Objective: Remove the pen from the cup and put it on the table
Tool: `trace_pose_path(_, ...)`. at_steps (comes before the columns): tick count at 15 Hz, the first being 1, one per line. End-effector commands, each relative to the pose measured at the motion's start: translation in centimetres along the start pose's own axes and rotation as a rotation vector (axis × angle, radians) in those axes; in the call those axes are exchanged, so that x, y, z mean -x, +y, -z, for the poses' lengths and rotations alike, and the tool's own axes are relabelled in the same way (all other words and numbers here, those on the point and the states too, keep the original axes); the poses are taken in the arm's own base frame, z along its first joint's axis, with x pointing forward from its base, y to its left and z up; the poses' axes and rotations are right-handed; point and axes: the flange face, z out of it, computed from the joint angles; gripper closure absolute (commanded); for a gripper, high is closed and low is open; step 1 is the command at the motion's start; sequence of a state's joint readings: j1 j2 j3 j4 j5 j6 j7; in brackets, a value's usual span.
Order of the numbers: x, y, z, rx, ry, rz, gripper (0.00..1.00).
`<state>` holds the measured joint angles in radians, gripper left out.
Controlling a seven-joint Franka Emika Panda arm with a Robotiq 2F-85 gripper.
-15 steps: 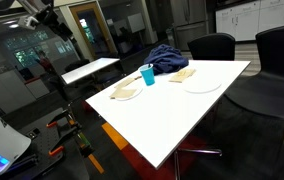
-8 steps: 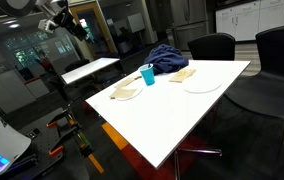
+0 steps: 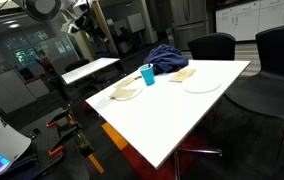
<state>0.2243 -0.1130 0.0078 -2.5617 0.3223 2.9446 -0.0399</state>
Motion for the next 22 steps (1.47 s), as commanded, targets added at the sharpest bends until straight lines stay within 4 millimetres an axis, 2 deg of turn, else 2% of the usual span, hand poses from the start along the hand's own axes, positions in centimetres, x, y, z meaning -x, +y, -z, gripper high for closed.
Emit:
trace_pose_path(1,-2.2,1.0,-3.1,0.019,0.024,0.017,0.0)
trace_pose_path(10,-5.5,4.4,-10.7,0.041,0.013,0.025,0.0)
trace_pose_path(14,-6.2,6.2,-13.9,0.047,0.006,0.018,0.0)
trace_pose_path(19,-6.8,7.7,-16.8,0.061,0.005,0.027,0.0)
trace_pose_path(21,-6.8,8.0,-17.6,0.072,0.007,0.038,0.13)
trace_pose_path(22,-6.8,8.0,-17.9,0.076,0.007,0.045,0.23)
